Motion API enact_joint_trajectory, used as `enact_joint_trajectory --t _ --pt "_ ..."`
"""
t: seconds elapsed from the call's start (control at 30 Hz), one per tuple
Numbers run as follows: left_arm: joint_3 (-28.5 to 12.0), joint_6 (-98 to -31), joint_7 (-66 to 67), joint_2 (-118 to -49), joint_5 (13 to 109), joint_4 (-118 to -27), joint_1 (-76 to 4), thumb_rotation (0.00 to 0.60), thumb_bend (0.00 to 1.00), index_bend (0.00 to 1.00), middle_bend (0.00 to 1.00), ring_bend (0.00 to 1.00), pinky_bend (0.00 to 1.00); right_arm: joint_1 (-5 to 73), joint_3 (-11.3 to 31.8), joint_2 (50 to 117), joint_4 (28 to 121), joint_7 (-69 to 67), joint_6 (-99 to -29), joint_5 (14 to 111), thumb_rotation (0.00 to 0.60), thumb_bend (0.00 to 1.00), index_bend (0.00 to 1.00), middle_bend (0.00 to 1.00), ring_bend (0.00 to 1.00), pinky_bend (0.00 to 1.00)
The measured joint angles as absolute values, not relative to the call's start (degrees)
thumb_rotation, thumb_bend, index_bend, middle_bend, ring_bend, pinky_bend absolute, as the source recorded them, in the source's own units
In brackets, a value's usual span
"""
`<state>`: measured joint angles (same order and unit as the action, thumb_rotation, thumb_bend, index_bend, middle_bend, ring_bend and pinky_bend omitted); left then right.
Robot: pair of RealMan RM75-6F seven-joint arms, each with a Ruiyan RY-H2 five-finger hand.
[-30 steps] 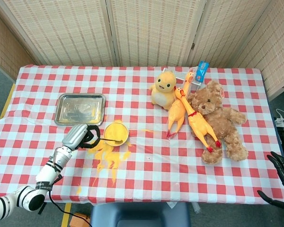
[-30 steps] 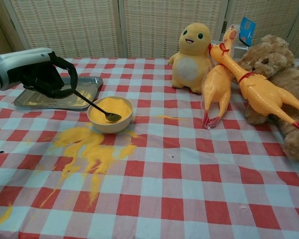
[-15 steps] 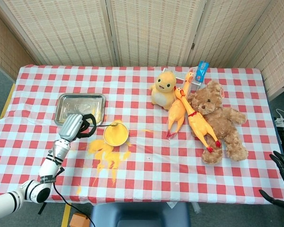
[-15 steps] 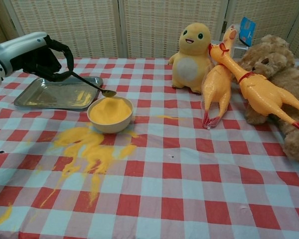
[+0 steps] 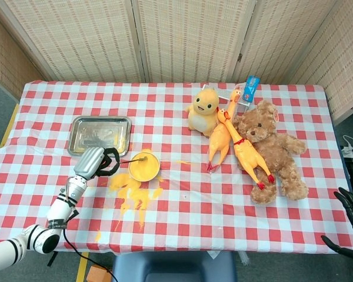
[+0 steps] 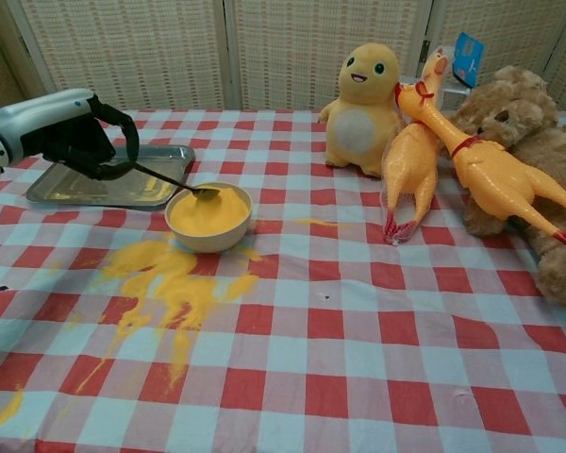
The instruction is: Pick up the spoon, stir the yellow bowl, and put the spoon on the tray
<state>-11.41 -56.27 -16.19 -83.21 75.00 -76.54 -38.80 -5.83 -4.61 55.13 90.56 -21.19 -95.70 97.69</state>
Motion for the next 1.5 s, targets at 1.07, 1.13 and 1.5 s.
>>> enact_joint_trajectory --t 1.07,1.13,1.5 --pt "-12.28 -53.95 -19.68 -76.60 70.00 -92.97 -36.15 0.600 0.75 0.85 1.00 1.00 1.00 -5.99 -5.00 55.22 90.44 -21.06 -96.51 98.89 0.600 0.09 0.00 0.00 0.00 0.00" --pt "-12.50 -53.35 -19.68 -76.48 69.16 -92.81 -36.45 0.600 0.75 0.85 1.00 1.00 1.00 -6.03 -5.01 55.16 90.55 -21.00 -96.61 98.88 0.600 0.09 0.00 0.00 0.00 0.00" --pt "-12.14 -50.61 -19.28 -77.19 67.80 -89.75 -37.18 0.600 0.75 0.85 1.00 1.00 1.00 -5.70 -4.90 55.27 90.78 -20.49 -95.70 98.34 0.600 0.09 0.00 0.00 0.00 0.00"
